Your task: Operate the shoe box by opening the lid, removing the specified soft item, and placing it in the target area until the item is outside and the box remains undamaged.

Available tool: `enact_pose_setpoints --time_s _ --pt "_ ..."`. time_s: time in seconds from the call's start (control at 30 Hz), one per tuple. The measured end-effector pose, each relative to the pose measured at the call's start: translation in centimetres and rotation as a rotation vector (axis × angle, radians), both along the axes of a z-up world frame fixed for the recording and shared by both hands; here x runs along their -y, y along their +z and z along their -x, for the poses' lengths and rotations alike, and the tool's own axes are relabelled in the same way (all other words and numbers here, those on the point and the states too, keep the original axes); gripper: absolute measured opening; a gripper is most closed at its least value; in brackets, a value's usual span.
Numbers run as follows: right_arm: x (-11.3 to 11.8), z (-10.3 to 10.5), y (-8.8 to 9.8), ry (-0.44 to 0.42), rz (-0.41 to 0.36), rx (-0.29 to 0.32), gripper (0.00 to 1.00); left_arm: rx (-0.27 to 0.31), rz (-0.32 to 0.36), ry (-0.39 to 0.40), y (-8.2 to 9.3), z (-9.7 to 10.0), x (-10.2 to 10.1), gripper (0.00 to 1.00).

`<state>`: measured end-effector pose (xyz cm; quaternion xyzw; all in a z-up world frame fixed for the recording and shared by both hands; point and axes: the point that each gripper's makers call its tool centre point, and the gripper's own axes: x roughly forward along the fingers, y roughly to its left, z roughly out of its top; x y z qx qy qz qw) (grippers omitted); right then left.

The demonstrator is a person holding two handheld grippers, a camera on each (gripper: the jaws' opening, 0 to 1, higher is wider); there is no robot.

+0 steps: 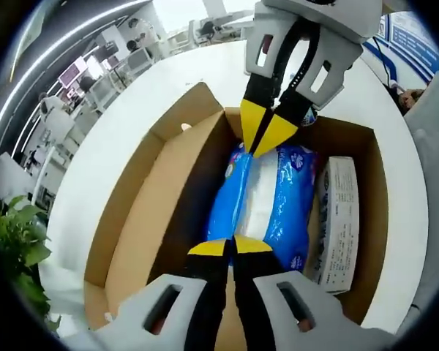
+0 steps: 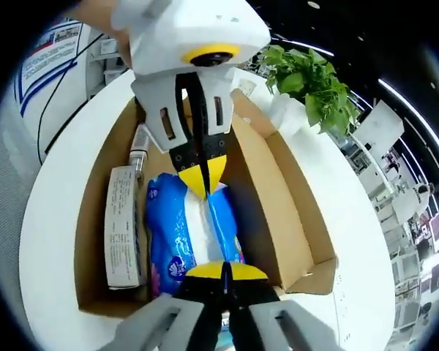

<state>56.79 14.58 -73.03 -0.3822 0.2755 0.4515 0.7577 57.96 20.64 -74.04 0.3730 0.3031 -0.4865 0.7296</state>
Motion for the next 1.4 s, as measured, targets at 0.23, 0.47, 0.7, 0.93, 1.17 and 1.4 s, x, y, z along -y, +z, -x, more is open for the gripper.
enact_pose_setpoints --time_s 0.23,0.47,0.7,0.93,1.17,1.4 --pt "0.7 -0.4 1.2 -0.052 -0.052 -0.018 0.0 -0.006 -0.018 0.019 0.5 0.0 -1.0 0.0" --pt "-0.8 0.5 1.1 -0.035 -0.109 -0.046 0.0 0.003 -0.027 0.011 0.8 0.8 -1.0 0.0" --pt "-2.4 0.5 0.1 -0.003 -0.101 -0.04 0.06 -0.003 -0.019 0.019 0.7 1.0 -1.0 0.0" --pt "-1.6 -0.2 -1.0 -0.016 -0.027 -0.015 0.01 0.002 -0.01 0.013 0.7 0.7 -1.1 0.0" --pt "-1.1 -0.1 -0.4 -0.015 -0.027 0.002 0.0 0.015 0.002 0.005 1.3 0.5 -0.6 0.0" --pt "-0.9 -0.2 1.2 -0.035 -0.058 0.024 0.0 0.046 0.009 -0.008 2.6 0.4 -0.5 0.0"
